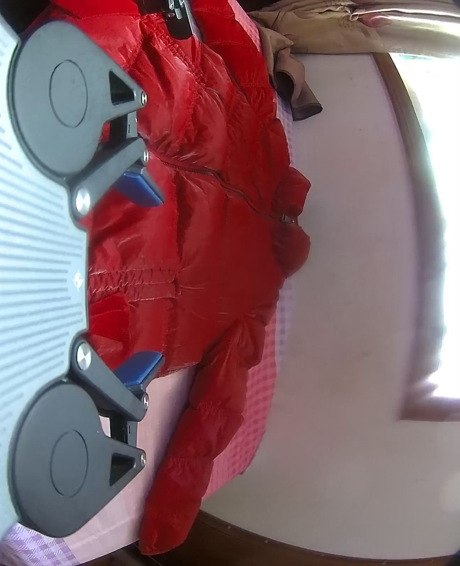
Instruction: Fold large clothes
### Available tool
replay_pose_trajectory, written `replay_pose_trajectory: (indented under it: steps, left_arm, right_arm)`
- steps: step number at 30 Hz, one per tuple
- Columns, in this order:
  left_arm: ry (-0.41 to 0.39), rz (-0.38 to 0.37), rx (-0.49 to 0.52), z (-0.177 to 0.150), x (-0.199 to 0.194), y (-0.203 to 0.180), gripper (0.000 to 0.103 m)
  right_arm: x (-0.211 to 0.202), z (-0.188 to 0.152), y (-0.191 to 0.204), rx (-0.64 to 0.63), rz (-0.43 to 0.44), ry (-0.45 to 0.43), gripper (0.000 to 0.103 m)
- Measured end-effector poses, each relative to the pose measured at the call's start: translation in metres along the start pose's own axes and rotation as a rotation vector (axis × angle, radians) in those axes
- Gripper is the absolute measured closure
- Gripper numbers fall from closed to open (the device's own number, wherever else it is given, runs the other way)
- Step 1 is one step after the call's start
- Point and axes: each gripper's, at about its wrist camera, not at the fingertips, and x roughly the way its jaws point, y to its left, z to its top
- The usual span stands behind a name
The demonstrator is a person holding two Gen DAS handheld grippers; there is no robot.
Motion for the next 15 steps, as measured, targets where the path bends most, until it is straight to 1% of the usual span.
replay_pose_trajectory:
  steps: [5,6,7,10,15]
  left_arm:
    - [0.016,0.003,-0.013,-0.001,0.000,0.007,0.000]
    - [0.017,0.008,0.008,-0.003,0.005,-0.001,0.000]
    - [0.023,0.002,0.007,-0.003,0.007,0.002,0.000]
    - [0.029,0.000,0.006,-0.005,0.011,0.001,0.000]
    - [0.022,-0.001,0.014,-0.005,0.008,-0.001,0.000]
  right_arm:
    - [0.005,-0.002,0.002,0.000,0.000,0.010,0.014]
    - [0.005,-0.003,0.001,0.001,0.001,0.011,0.014]
    - [0.006,-0.004,0.001,0.000,0.002,0.013,0.014]
    - [0.004,-0.005,-0.001,0.016,0.028,0.012,0.014]
    - [0.005,-0.004,-0.001,0.011,0.006,0.013,0.014]
